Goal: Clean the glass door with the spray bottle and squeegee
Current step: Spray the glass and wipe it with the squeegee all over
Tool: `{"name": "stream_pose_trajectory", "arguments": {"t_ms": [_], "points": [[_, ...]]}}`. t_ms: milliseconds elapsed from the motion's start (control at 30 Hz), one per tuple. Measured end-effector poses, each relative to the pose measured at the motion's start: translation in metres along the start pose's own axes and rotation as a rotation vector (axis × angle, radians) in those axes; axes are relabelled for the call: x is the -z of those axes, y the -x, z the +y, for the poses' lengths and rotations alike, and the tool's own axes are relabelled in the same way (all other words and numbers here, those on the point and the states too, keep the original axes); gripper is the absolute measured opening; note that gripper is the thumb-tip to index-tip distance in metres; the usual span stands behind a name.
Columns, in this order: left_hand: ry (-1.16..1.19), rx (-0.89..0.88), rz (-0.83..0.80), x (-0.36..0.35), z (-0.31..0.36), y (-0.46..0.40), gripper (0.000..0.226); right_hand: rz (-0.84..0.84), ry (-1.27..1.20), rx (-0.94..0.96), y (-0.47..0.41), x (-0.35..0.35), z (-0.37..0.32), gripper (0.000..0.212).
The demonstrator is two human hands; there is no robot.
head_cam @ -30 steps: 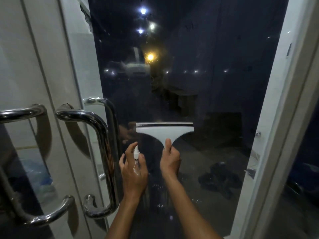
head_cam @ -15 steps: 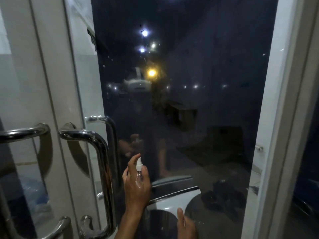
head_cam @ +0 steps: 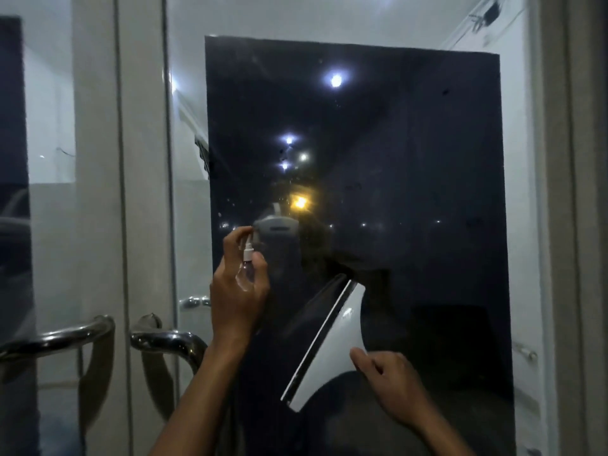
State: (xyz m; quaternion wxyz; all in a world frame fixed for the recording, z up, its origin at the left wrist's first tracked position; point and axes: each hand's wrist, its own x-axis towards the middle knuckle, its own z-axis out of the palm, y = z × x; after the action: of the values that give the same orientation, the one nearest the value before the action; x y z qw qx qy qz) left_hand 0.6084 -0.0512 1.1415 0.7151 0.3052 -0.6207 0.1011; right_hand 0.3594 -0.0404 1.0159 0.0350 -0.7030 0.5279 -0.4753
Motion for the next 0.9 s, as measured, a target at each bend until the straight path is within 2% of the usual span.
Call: {"name": "stream_pose_trajectory", "arguments": {"t_ms": [167,333,467,700,800,900], "points": [[-0.022,0.002,0.000,0.003,-0.005,-0.005,0.035,-0.044,0.186,0.180,-0.038,0.039,-0.026,0.063],[-0.013,0.003,-0.070,0.000,-0.010,-0.001,0.032,-0.041,0.181,0.287,-0.056,0.057,-0.038,0.055],[-0.017,0.008,-0.124,-0.005,-0.015,-0.002,0.033,-0.051,0.168,0.307,-0.065,0.061,-0.039,0.068],[-0.122,0.006,-0.049,-0.006,-0.019,-0.047,0.032,-0.029,0.177,0.366,-0.098,0.078,-0.059,0.061],[-0.128,0.007,-0.034,-0.002,-0.020,-0.058,0.032,-0.043,0.150,0.368,-0.109,0.083,-0.064,0.065],[-0.126,-0.025,-0.084,-0.001,-0.022,-0.058,0.032,-0.064,0.111,0.365,-0.117,0.084,-0.064,0.073]]}}
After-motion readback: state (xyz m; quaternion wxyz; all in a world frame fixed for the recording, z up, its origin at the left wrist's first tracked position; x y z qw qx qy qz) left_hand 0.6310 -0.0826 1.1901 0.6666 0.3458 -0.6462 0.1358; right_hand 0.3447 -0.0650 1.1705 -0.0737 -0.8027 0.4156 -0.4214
